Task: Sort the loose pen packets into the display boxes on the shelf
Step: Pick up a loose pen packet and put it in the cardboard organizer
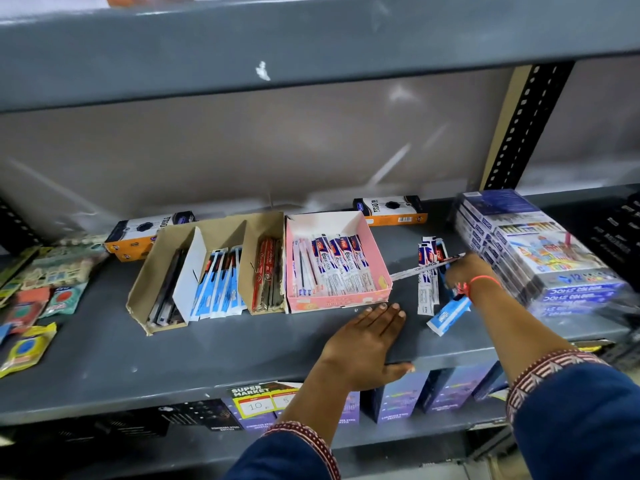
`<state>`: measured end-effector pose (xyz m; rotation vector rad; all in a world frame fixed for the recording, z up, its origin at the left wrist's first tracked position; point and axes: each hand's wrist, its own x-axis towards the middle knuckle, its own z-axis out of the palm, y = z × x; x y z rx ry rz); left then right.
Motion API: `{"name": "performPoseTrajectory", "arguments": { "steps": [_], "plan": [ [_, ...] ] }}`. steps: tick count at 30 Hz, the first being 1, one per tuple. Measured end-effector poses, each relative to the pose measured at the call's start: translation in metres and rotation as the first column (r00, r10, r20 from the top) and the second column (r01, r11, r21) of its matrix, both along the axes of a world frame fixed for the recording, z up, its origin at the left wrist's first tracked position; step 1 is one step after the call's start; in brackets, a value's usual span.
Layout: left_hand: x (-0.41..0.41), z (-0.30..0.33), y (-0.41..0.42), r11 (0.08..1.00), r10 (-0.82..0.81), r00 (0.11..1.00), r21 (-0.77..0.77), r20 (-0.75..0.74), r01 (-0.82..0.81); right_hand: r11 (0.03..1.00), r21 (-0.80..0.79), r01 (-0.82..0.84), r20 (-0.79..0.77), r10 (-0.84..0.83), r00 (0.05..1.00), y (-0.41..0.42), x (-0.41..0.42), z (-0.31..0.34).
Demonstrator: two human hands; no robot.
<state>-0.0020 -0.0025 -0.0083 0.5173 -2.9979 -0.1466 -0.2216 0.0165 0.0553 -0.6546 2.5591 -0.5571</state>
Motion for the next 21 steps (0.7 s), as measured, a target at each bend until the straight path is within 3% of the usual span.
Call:
{"name": "performPoseTrajectory", "arguments": {
  "steps": [4, 14, 21],
  "plan": [
    [-0.001, 0.001, 0.0, 1.0, -0.003, 1.0, 0.003, -0.006, 0.003, 0.999, 0.032, -0.032, -0.02, 0.033, 0.999, -0.002, 0.0, 0.004],
    [0.001, 0.005, 0.001, 1.0, -0.005, 1.0, 0.01, 0.025, 0.004, 0.993, -0.098, 0.057, -0.106, -0.068, 0.992, -0.002, -0.012, 0.013],
    [0.001, 0.006, 0.002, 1.0, 0.004, 1.0, 0.016, 0.015, -0.004, 0.963, -0.237, 0.125, -0.02, -0.134, 0.991, -0.006, -0.019, 0.019]
  ]
}}
